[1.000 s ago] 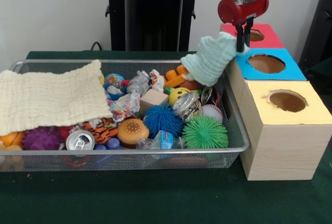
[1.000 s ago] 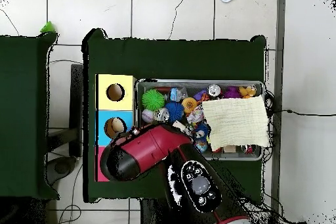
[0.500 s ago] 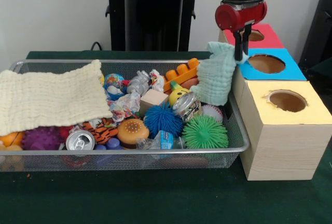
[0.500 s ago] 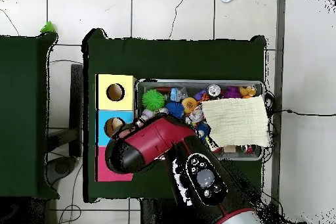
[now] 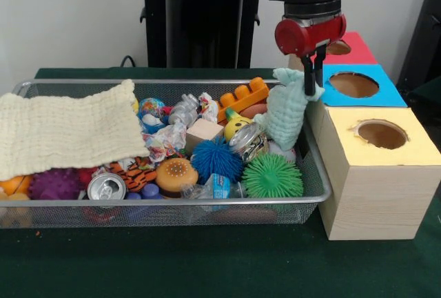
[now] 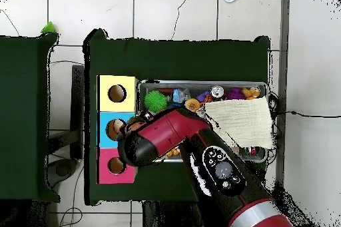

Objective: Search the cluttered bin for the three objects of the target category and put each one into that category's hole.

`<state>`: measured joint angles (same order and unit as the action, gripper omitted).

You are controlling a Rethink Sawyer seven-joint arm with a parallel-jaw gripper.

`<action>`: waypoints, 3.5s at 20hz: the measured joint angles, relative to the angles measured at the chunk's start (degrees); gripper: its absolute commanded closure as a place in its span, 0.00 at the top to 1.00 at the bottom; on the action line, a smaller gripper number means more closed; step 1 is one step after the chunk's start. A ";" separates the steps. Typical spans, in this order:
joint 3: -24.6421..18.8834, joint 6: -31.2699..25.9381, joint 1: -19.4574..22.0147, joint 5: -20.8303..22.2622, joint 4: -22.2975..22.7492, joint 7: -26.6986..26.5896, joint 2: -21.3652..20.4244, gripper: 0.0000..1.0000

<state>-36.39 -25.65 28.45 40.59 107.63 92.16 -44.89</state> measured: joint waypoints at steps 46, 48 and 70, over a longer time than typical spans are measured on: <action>-10.67 -5.96 21.10 7.17 -0.40 -13.57 1.39 1.00; -9.38 -5.58 19.78 9.18 0.89 -13.57 0.78 1.00; 13.97 12.10 -0.44 22.47 7.44 -11.68 2.68 1.00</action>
<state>-22.42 -13.55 28.01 63.06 115.07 80.49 -42.20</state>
